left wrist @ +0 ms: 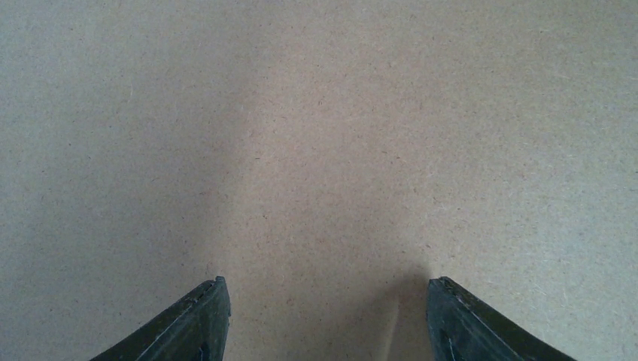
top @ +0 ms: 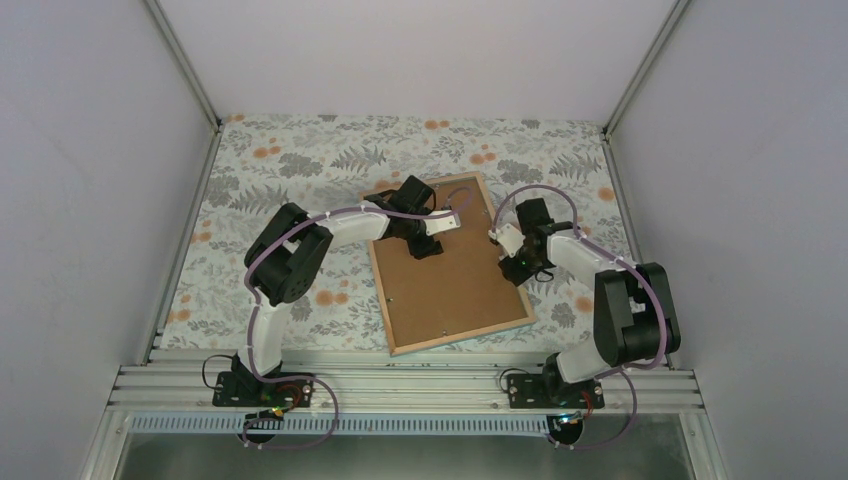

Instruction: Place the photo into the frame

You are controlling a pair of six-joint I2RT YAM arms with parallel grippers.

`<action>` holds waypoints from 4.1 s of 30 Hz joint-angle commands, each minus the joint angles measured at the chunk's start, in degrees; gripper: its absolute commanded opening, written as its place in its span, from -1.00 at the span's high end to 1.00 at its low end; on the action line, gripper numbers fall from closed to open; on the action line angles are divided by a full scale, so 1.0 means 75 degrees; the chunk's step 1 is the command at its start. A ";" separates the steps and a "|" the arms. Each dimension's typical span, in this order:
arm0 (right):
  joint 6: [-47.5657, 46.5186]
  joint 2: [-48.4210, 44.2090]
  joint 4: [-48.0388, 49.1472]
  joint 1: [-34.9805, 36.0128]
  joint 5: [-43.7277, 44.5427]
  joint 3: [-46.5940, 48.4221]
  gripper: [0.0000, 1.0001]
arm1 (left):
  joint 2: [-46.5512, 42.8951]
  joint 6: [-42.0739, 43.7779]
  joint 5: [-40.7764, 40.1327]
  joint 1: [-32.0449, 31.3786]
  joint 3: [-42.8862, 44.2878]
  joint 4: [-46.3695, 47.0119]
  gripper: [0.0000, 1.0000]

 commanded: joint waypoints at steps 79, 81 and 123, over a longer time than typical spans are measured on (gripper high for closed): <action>0.2342 0.1713 0.0595 -0.1043 -0.4093 0.1800 0.73 | -0.2475 0.0163 -0.0011 0.0648 -0.1056 -0.1174 -0.99; 0.2182 0.1309 0.0434 -0.1234 -0.4420 0.1877 0.28 | -0.2709 0.0207 -0.0013 0.0261 -0.1422 -0.1120 -0.96; 0.1943 0.0419 -0.0013 -0.3321 -0.6755 0.1628 -0.61 | -0.1748 0.0559 -0.0905 -0.2554 -0.2206 -0.0706 0.37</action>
